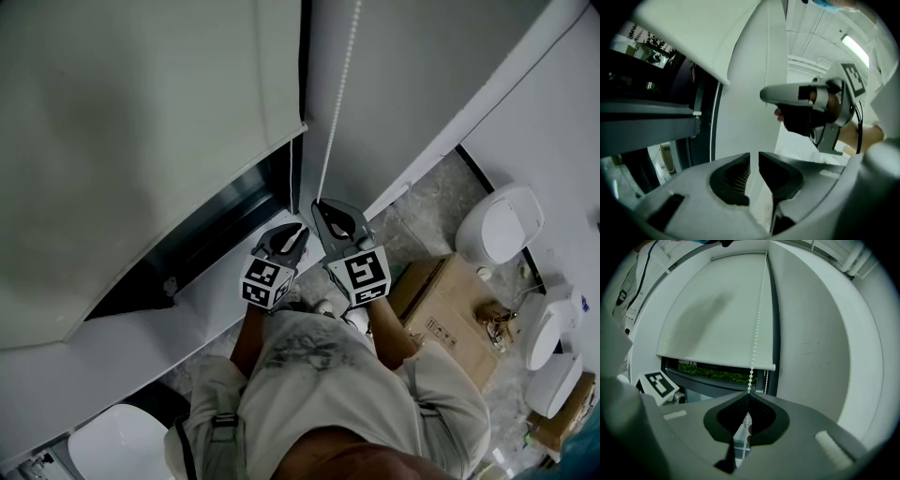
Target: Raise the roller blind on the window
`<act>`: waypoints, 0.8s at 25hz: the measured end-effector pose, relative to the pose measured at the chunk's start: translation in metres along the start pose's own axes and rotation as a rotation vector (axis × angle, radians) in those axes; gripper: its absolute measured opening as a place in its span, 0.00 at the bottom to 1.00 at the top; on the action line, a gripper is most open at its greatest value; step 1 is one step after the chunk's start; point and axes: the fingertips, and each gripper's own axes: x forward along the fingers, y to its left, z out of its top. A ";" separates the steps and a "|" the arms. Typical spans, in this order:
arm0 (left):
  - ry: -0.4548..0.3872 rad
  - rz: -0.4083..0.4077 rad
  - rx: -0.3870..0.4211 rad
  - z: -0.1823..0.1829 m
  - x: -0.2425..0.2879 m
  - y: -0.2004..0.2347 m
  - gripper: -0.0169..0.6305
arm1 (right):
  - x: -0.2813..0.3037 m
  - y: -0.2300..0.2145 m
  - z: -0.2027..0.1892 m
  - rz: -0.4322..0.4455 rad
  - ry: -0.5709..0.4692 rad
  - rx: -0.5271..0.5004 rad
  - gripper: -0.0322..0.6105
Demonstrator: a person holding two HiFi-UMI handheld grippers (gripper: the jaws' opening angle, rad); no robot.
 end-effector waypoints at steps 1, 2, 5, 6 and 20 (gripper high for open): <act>-0.023 -0.001 0.009 0.013 -0.005 -0.001 0.13 | 0.000 0.000 0.000 0.000 -0.001 0.001 0.07; -0.046 -0.001 0.017 0.024 -0.009 -0.002 0.13 | 0.000 0.000 0.000 -0.001 -0.002 0.003 0.07; -0.116 -0.004 0.043 0.064 -0.024 -0.006 0.16 | 0.000 0.000 0.000 0.001 -0.004 0.006 0.07; -0.141 -0.007 0.053 0.079 -0.028 -0.007 0.17 | 0.000 0.000 0.000 0.002 -0.004 0.006 0.07; -0.405 -0.038 0.216 0.241 -0.051 -0.035 0.22 | 0.003 -0.002 -0.002 0.002 -0.002 0.004 0.07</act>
